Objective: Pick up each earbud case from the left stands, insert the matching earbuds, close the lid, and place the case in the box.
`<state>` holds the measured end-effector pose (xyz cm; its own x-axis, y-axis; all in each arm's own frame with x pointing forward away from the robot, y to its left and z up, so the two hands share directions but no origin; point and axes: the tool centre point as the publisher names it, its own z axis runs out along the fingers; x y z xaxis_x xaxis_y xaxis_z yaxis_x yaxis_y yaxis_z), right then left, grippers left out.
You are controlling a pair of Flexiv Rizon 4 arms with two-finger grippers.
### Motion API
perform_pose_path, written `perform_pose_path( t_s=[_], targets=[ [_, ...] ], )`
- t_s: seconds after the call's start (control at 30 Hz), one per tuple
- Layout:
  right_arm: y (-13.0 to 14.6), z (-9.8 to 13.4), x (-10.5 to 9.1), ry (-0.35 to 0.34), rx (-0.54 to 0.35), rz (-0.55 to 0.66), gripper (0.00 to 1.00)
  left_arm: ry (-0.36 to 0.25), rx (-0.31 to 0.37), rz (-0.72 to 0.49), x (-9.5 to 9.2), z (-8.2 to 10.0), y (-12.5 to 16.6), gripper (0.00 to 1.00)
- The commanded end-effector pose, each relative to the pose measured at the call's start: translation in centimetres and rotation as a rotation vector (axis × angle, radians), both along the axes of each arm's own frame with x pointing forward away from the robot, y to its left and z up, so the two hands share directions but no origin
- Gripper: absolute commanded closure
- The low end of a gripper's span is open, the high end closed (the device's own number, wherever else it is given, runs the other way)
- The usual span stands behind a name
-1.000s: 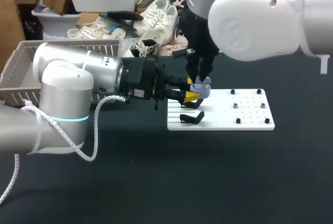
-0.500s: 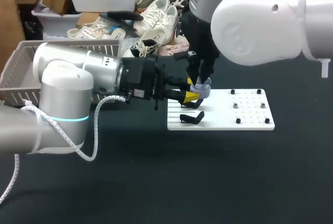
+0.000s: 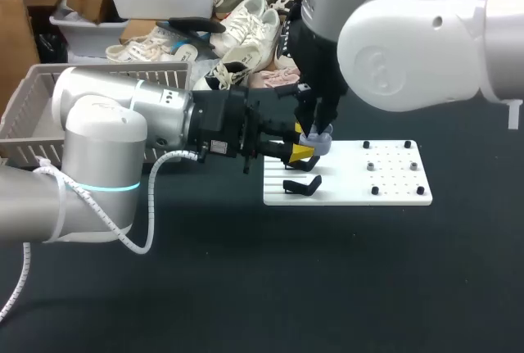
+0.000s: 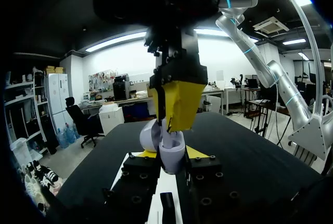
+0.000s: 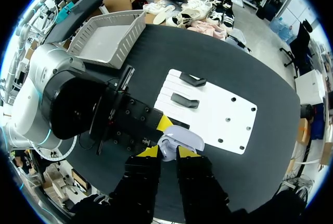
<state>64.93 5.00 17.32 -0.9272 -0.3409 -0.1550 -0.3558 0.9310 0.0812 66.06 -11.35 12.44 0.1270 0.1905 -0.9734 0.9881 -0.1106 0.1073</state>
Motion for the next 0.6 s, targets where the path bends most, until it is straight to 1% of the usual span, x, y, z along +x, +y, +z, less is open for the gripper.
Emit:
perform_pose_path(
  t_s=[0.03, 0.6],
  targets=[
    [-0.24, -0.14, -0.25, -0.004, 0.001, 0.000, 1.00, 0.000, 0.001, 0.000, 0.05, 0.01, 0.00, 1.00],
    [0.29, -0.89, -0.15, 0.025, -0.036, 0.037, 1.00, 0.000, 0.001, 0.000, 0.05, 0.01, 0.00, 1.00]
  ],
)
